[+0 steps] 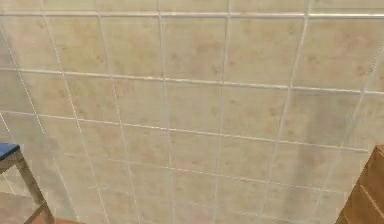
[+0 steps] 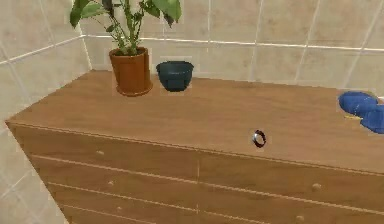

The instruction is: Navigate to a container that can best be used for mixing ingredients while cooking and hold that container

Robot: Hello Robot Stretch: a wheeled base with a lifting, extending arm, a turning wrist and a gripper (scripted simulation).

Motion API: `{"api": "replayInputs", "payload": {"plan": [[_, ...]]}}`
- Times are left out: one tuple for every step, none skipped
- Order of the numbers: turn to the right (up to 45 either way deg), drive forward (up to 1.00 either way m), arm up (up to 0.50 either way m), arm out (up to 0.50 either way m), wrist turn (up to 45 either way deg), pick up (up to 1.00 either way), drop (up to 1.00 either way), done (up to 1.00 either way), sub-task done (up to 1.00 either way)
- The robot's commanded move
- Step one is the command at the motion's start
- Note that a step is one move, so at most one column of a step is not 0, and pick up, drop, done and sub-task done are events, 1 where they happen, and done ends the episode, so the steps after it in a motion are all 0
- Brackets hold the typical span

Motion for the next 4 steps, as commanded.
{"api": "replayInputs", "payload": {"plan": [[45.0,0.00,0.00,0.00,0.0,0.00,0.00,0.00,0.00],[45.0,0.00,0.00,0.00,0.0,0.00,0.00,0.00,0.00],[45.0,0.00,0.00,0.00,0.0,0.00,0.00,0.00,0.00],[6.0,0.00,0.00,0.00,0.0,0.00,0.00,0.00,0.00]]}}
